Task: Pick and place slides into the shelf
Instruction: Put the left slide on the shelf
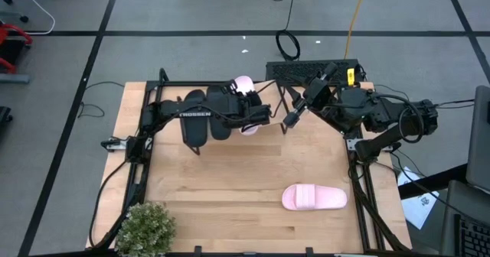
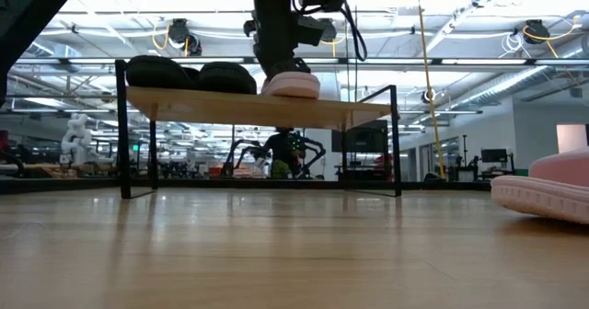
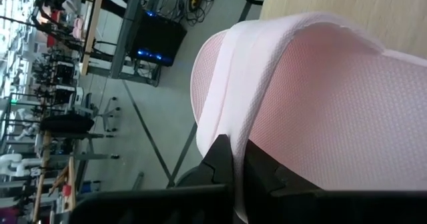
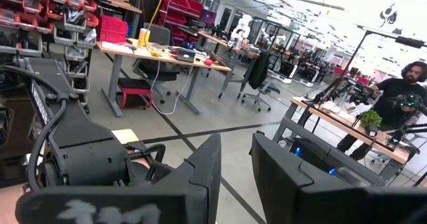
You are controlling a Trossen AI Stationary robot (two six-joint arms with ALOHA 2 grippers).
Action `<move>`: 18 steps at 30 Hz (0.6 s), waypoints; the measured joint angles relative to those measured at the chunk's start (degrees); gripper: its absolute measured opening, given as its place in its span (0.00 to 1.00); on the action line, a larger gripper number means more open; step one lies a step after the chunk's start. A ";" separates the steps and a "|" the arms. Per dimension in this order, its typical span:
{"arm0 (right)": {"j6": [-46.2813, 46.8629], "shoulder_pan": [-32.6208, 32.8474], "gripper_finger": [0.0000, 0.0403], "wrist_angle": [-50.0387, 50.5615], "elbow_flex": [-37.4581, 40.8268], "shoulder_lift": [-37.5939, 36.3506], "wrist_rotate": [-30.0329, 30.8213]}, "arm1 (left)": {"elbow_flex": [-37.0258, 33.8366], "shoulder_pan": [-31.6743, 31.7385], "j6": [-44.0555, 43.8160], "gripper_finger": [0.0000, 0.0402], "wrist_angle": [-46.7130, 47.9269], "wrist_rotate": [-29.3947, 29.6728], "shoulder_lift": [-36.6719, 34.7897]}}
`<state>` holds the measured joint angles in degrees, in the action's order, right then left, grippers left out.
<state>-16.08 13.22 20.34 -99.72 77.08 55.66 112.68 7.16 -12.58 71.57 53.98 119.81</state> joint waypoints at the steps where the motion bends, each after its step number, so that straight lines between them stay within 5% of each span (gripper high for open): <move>1: -0.02 0.00 0.18 0.00 0.00 0.00 0.00 | 0.00 0.05 -0.23 0.00 0.65 -0.03 -0.39; 18: -0.03 0.00 0.18 -0.37 0.00 0.02 0.02 | -0.02 1.08 -3.17 0.00 3.72 -3.73 -2.89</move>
<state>-16.12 13.22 19.97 -99.72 77.10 55.68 112.66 8.24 -15.75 75.29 50.24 116.92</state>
